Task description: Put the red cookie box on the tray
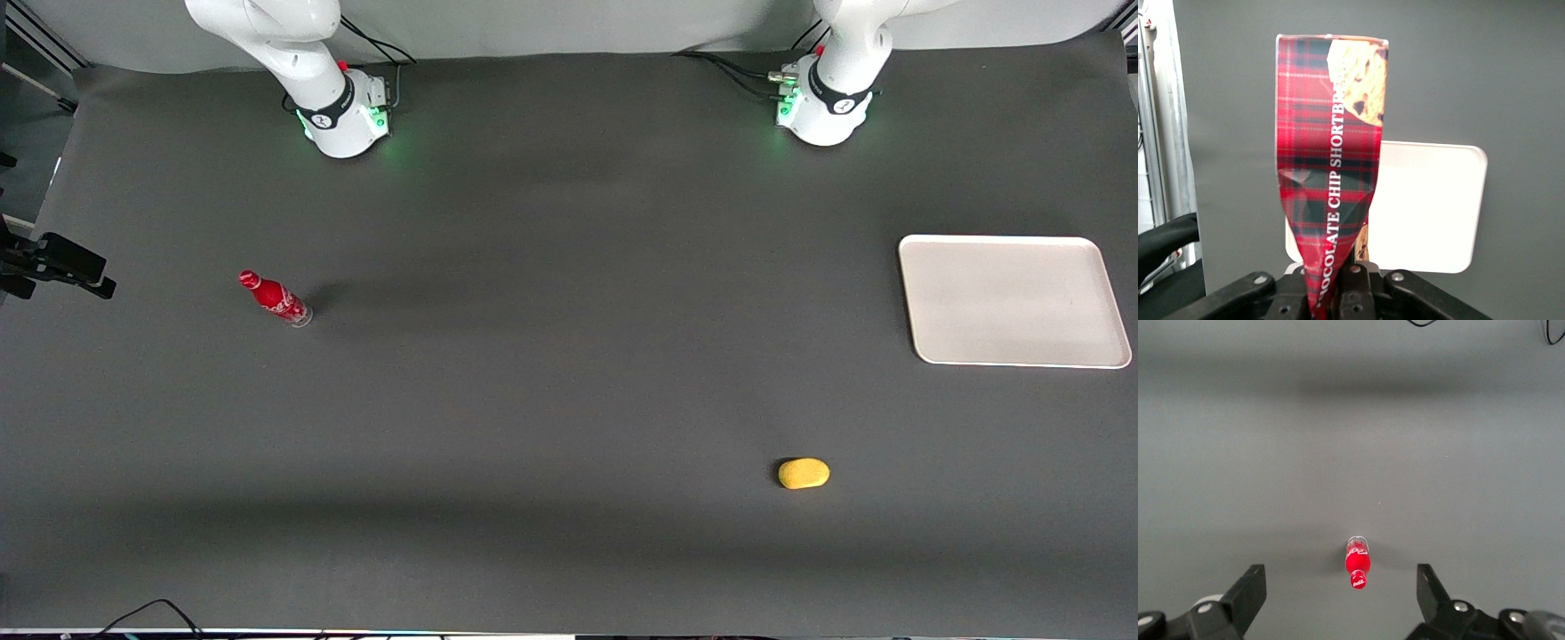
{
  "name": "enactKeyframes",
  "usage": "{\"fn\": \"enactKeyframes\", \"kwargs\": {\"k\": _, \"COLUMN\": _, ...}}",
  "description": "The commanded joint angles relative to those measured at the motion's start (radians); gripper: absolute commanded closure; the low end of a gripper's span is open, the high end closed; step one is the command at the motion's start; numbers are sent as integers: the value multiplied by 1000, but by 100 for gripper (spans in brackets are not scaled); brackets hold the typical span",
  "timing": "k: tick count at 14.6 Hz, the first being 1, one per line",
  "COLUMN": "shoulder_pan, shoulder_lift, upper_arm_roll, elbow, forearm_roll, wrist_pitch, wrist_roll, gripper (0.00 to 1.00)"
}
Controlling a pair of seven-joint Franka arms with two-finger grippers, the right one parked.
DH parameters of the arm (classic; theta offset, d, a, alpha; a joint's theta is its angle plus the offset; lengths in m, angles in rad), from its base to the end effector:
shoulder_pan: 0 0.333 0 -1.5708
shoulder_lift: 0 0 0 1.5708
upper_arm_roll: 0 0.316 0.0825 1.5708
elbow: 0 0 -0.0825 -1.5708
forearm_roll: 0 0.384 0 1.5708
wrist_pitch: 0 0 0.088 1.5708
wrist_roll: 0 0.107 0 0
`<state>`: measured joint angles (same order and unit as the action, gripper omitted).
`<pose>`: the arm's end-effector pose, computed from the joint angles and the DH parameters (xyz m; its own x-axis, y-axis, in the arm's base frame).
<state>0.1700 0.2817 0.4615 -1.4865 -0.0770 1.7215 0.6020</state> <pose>0.5384 0.3429 0.5241 0.9988 0.0276 -0.0416 0.0264 -0.9992 -0.0299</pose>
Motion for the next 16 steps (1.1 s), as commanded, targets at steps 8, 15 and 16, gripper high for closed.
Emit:
{"fn": "enactKeyframes", "kwargs": {"k": 8, "shoulder_pan": 123, "shoulder_lift": 178, "upper_arm_roll": 46, "elbow": -313, "forearm_roll": -156, "wrist_pitch": 496, "wrist_roll": 251, "gripper": 100}}
{"fn": "enactKeyframes", "kwargs": {"k": 15, "shoulder_pan": 141, "shoulder_lift": 286, "upper_arm_roll": 42, "elbow": -322, "forearm_roll": -257, "wrist_pitch": 543, "wrist_roll": 398, "gripper": 100}}
{"fn": "enactKeyframes", "kwargs": {"k": 16, "shoulder_pan": 141, "shoulder_lift": 290, "upper_arm_roll": 42, "elbow": -324, "forearm_roll": -271, "wrist_pitch": 555, "wrist_roll": 415, "gripper": 100}}
